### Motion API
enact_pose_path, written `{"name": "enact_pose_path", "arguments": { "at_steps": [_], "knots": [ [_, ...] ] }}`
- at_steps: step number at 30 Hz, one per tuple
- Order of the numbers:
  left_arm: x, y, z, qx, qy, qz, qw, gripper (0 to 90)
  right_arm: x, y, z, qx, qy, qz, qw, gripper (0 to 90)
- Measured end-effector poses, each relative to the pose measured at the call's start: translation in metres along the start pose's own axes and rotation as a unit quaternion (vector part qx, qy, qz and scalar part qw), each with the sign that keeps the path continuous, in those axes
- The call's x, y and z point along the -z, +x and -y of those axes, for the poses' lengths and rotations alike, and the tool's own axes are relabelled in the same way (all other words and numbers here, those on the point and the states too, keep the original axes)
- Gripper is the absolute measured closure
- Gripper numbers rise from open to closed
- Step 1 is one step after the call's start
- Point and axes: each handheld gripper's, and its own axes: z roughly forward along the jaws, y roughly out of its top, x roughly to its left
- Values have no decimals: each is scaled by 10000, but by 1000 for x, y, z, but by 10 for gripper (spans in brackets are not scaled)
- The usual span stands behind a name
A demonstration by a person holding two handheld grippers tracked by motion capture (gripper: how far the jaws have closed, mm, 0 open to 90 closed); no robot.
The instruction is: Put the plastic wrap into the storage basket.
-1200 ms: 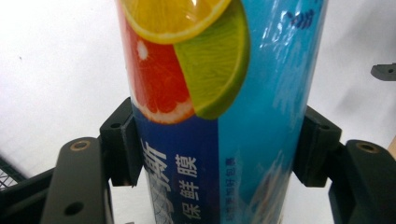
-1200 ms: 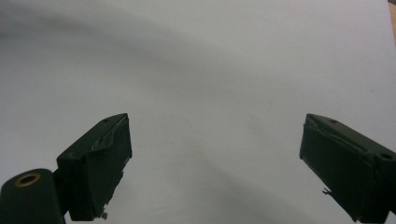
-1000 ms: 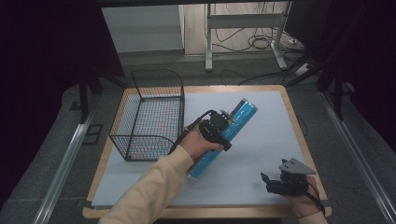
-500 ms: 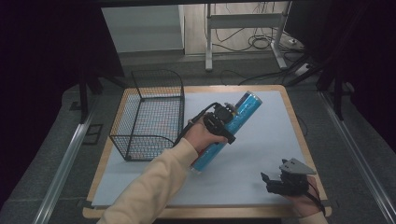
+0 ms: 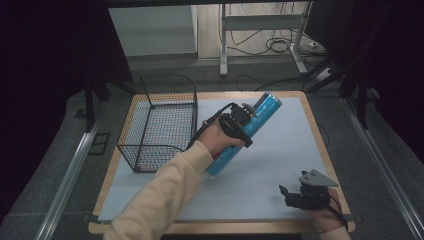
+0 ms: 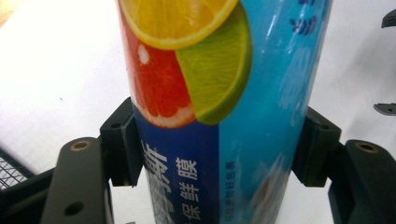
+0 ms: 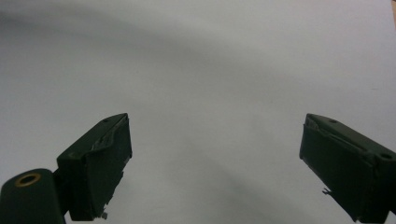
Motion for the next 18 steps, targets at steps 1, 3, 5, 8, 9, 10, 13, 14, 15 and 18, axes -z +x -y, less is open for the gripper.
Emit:
{"name": "enact_pose_path", "arguments": {
  "at_steps": [1, 3, 5, 8, 9, 10, 13, 14, 15, 18],
  "knots": [
    [0, 1, -1, -1, -4, 3, 10000, 319, 0, 0, 0, -3, 4, 1, 10000, 96],
    [1, 2, -3, 19, -22, -3, 10000, 319, 0, 0, 0, -2, 2, 4, 10000, 96],
    [2, 5, -6, -6, -5, -21, 10000, 319, 0, 0, 0, -4, -5, 7, 10000, 96],
    [4, 10, -10, 81, -35, -35, 10000, 319, 0, 0, 0, -1, 1, 12, 10000, 96],
    [5, 13, -11, 90, -47, -25, 9999, 319, 0, 0, 0, -12, 10, 5, 10000, 96],
    [6, 15, -12, 113, -67, -27, 9999, 319, 0, 0, 0, -4, 12, 10, 10000, 96],
    [9, 20, -14, 148, -73, -53, 9999, 319, -1, -1, 0, -2, 4, 12, 10000, 96],
    [9, 22, -15, 157, -88, -79, 9998, 320, -1, -1, 0, -15, 4, 12, 10000, 96],
    [10, 23, -16, 167, -81, -101, 9998, 319, 0, -1, 0, -33, 16, 3, 10000, 96],
    [11, 28, -18, 184, -43, -125, 9997, 319, -1, -1, 1, -21, 18, 4, 10000, 96]
  ]
}}
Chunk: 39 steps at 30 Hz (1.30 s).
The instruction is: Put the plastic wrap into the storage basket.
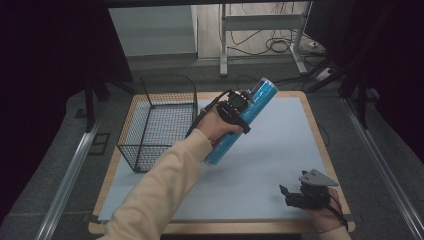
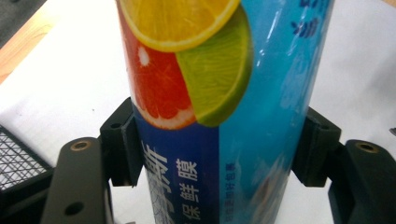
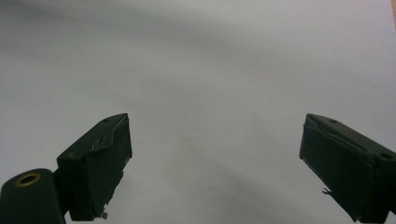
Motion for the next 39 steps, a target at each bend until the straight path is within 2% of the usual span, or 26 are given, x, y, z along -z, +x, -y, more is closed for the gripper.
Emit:
{"name": "enact_pose_path", "arguments": {
  "at_steps": [9, 15, 20, 26, 30, 35, 39],
  "knots": [
    [8, 21, -7, 138, 8, -159, 9998, 320, -1, 1, -1, 3, 14, 7, 10000, 97],
    [18, 27, -13, 68, -23, -156, 9999, 320, -1, -1, 0, -25, 31, -3, 10000, 97],
    [30, 32, -17, 71, -93, -276, 9996, 320, -2, -1, 0, -38, 33, 15, 10000, 98],
    [37, 39, -13, 124, -92, -341, 9993, 320, -2, -1, 0, -19, 34, 18, 10000, 98],
    [45, 45, -11, 193, -182, -353, 9990, 320, -1, -2, 0, -23, 36, 18, 10000, 98],
    [55, 53, -7, 194, -145, -463, 9986, 320, -2, -2, 0, -27, 40, 24, 10000, 98],
    [60, 61, -2, 305, -182, -508, 9981, 320, -2, -2, 0, -30, 46, 28, 10000, 98]
  ]
}}
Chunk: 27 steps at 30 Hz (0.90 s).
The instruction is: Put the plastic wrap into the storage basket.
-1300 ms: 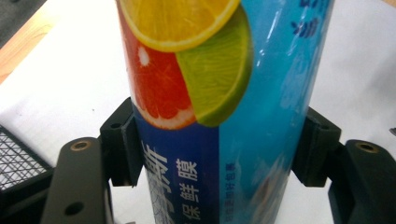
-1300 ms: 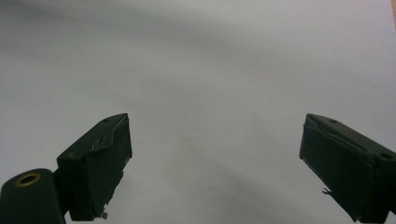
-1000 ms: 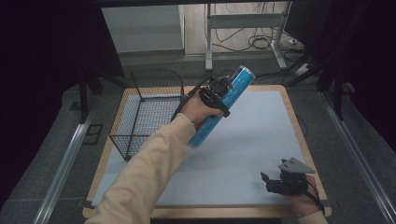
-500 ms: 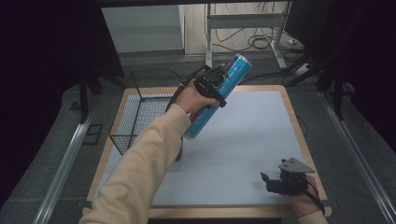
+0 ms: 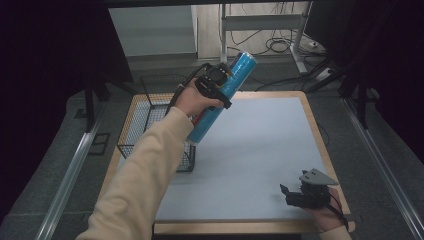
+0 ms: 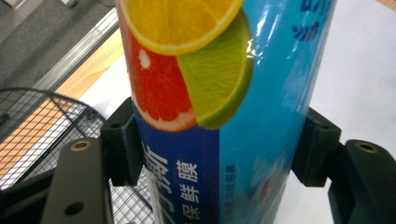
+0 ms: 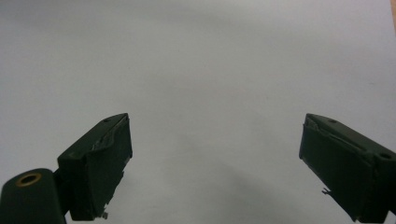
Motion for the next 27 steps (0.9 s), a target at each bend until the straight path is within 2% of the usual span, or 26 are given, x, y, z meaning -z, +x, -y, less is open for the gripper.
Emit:
{"name": "enact_pose_path", "arguments": {
  "at_steps": [2, 8, 12, 13, 17, 18, 27],
  "knots": [
    [3, 5, 2, 92, -36, -21, 9999, 320, 0, 0, 0, 6, -5, -2, 10000, 98],
    [10, 15, 10, 138, -32, -138, 9998, 320, 1, -3, 0, -29, -4, 51, 10000, 98],
    [8, 21, 15, 312, -97, -192, 9993, 320, 0, -2, 0, -17, 1, 51, 10000, 98],
    [9, 23, 16, 248, -20, -231, 9994, 320, 0, -2, 0, -14, 5, 52, 10000, 98],
    [7, 29, 21, 356, -15, -264, 9990, 320, 0, -2, 0, -22, 2, 55, 10000, 98],
    [8, 32, 22, 275, 68, -282, 9992, 320, 0, -2, 0, -20, 2, 54, 10000, 98],
    [7, 48, 34, 477, 159, -371, 9980, 320, 0, -2, 0, -25, 5, 53, 10000, 98]
  ]
}}
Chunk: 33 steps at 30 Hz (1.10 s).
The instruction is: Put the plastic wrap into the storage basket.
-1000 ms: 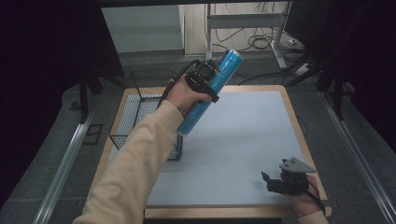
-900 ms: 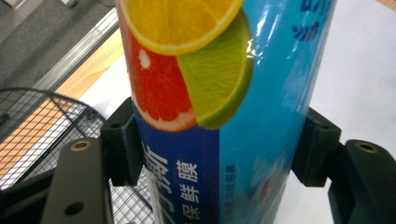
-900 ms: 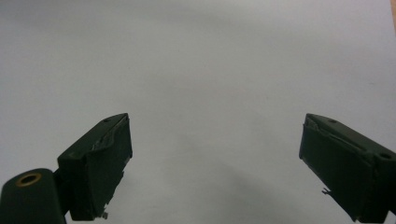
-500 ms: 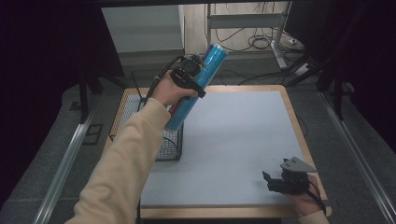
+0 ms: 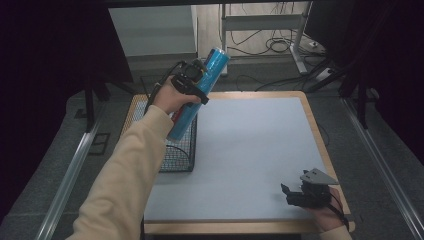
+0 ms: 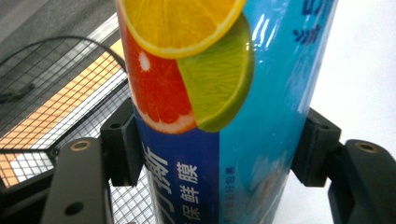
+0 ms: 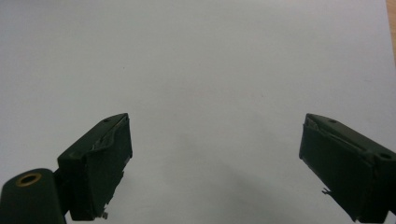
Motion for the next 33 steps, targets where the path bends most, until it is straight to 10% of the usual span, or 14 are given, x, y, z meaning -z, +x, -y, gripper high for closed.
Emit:
{"name": "enact_pose_path", "arguments": {
  "at_steps": [33],
  "knots": [
    [-37, 46, 33, 498, 361, -200, 9979, 320, -1, -1, 1, -18, 45, 17, 10000, 98]
  ]
}}
